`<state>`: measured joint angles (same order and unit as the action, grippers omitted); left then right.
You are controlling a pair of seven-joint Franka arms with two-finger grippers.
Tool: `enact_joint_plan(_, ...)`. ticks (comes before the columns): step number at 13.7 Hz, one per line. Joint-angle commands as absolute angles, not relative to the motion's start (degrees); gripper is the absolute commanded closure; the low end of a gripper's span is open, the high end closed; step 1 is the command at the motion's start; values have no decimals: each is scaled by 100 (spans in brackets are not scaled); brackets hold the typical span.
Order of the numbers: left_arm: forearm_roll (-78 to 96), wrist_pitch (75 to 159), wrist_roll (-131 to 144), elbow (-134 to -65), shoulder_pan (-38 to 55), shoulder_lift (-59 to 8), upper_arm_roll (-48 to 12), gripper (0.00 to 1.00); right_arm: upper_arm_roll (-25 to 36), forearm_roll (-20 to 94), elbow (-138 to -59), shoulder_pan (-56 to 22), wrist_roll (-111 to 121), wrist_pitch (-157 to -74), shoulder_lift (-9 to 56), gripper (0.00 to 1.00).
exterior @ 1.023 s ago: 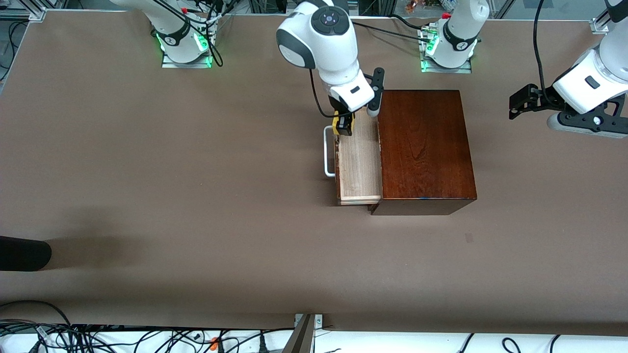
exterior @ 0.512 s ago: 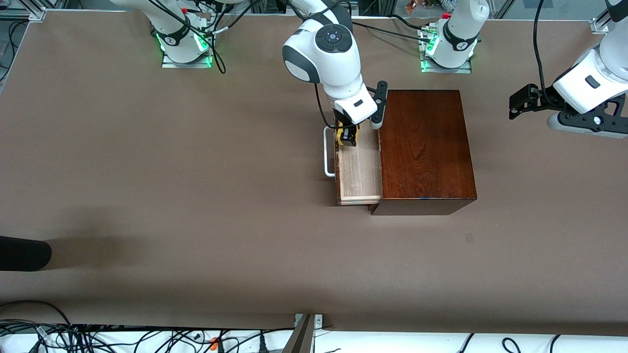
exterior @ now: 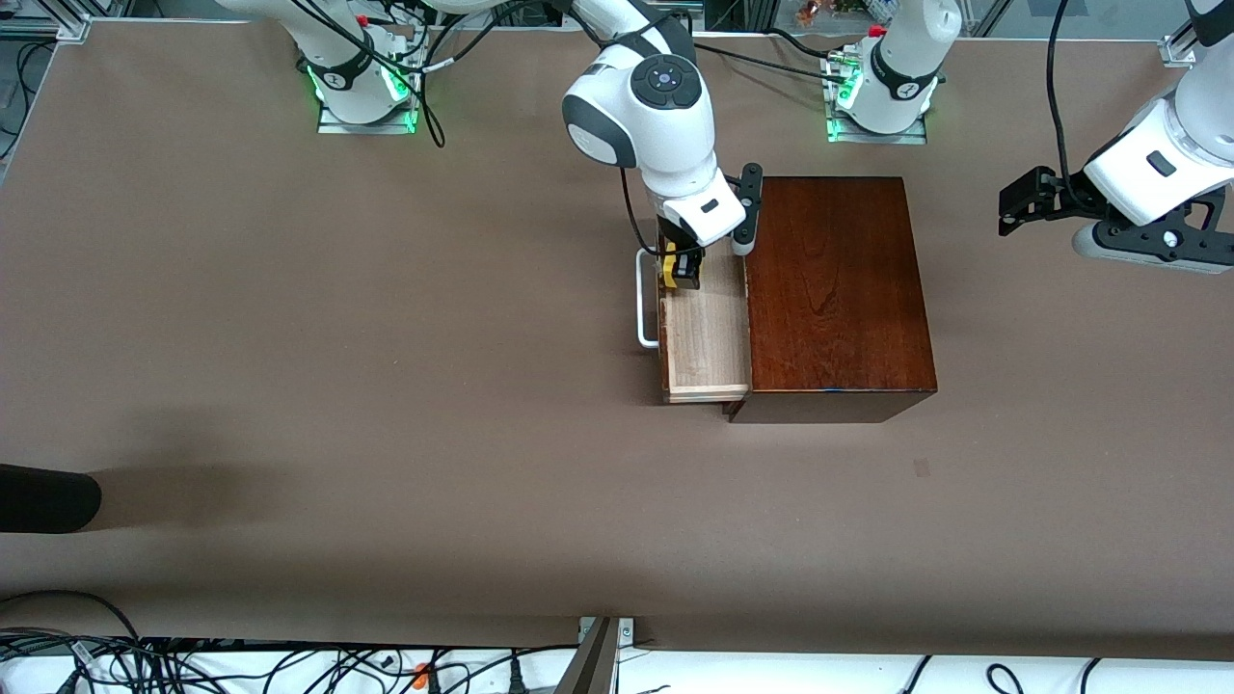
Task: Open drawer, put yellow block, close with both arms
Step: 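Lower the cube into the drawer and open the right gripper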
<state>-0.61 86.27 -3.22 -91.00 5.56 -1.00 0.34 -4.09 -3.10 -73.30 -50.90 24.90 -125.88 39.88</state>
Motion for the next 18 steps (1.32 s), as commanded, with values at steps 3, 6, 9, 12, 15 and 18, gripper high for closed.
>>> enact_joint_plan(3,35,8429,-290,-8807,580,-229,53,0,-404,-413,-7110,-5194,2417,-12551,4192,63)
enact_joint_plan(6,35,8437,-290,-8807,580,-229,53,0,-404,-422,-7119,-5212,2408,-12542,4219,63)
enact_joint_plan(9,35,8429,-290,-8807,571,-229,53,0,-387,-422,-7110,-5212,2391,-12551,4306,63)
enact_joint_plan(12,35,8429,-290,-8807,580,-229,53,0,-387,-422,-7110,-5212,2391,-12568,4333,62)
enact_joint_plan(15,35,8429,-290,-8807,589,-229,53,0,-387,-422,-7110,-5212,2391,-12577,4359,62)
enact_joint_plan(18,44,8429,-290,-8807,571,-237,53,0,-360,-492,-7102,-5212,2487,-12560,4351,62)
